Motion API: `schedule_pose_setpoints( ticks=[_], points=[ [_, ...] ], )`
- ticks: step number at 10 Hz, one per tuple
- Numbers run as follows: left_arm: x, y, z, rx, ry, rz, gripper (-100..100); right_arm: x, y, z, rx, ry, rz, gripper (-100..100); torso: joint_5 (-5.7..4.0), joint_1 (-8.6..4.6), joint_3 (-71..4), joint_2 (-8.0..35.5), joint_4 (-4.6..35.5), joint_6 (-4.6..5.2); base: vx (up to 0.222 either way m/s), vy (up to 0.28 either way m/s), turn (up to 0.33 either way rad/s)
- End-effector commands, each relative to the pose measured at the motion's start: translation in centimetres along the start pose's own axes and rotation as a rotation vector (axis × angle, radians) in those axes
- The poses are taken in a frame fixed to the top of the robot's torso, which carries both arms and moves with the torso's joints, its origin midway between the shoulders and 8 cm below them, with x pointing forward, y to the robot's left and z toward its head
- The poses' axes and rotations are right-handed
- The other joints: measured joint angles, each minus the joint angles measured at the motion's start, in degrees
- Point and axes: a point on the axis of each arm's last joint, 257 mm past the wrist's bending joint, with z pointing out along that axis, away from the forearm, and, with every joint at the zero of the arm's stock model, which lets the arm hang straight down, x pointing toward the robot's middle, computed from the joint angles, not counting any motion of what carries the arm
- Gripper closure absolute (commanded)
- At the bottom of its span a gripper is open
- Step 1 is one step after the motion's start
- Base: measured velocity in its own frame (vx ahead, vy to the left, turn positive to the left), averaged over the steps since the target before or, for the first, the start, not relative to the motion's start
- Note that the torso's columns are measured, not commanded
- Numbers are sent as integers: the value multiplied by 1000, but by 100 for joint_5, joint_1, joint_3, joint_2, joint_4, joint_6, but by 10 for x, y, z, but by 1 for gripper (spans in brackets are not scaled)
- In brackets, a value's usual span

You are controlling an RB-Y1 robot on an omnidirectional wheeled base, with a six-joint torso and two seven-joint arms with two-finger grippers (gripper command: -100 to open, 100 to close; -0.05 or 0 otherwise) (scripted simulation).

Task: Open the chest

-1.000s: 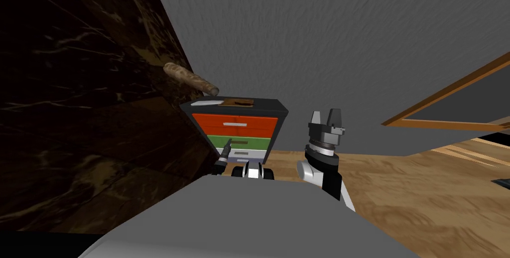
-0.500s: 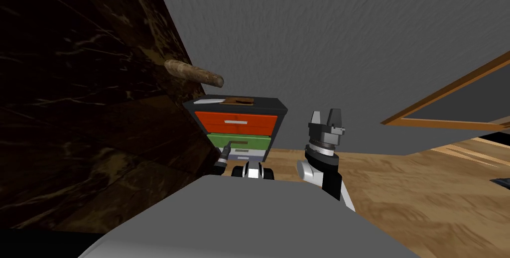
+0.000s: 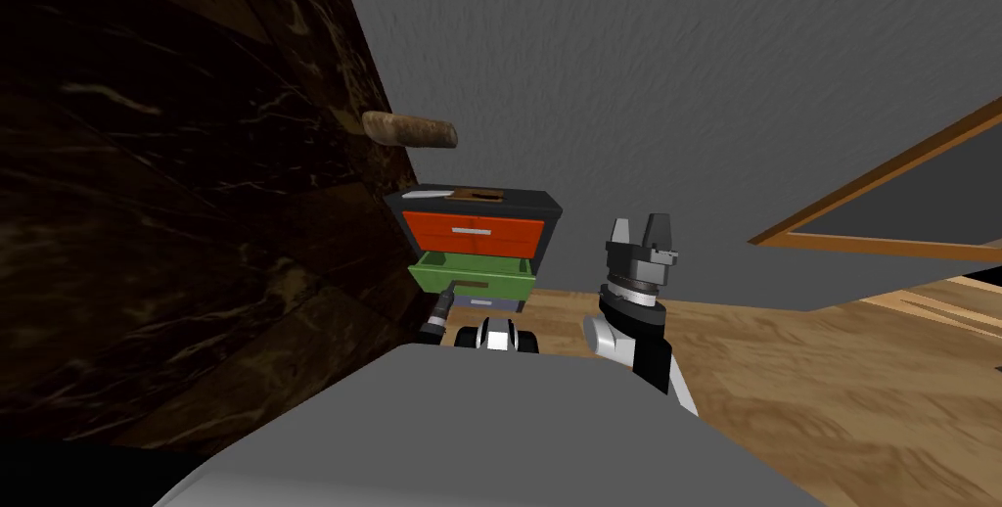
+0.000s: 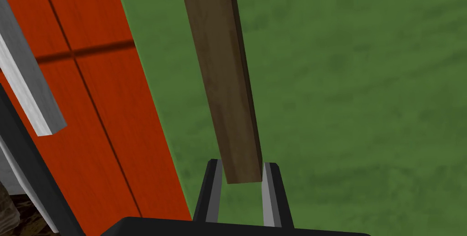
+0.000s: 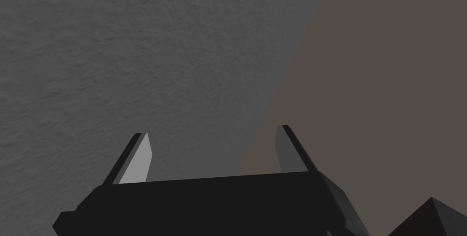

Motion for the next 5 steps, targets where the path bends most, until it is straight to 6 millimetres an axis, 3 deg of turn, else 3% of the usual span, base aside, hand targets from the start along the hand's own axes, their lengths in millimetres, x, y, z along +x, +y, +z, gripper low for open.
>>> schedule_pose_setpoints(
  ticks=[1,2,5],
  points=[
    [19,-8,-15,14,33,0,100,0,0,0,0,0,0,0,2,2,11,14,1,0,-85,30,102],
    [13,-10,-10,10,27,0,-100,0,0,0,0,0,0,0,1,-3,12,15,5,4,-44,9,13],
    [5,-22,-2,4,28,0,-100,0,0,0,0,0,0,0,-1,-20,-3,-10,-1,11,-16,-15,-5]
  ],
)
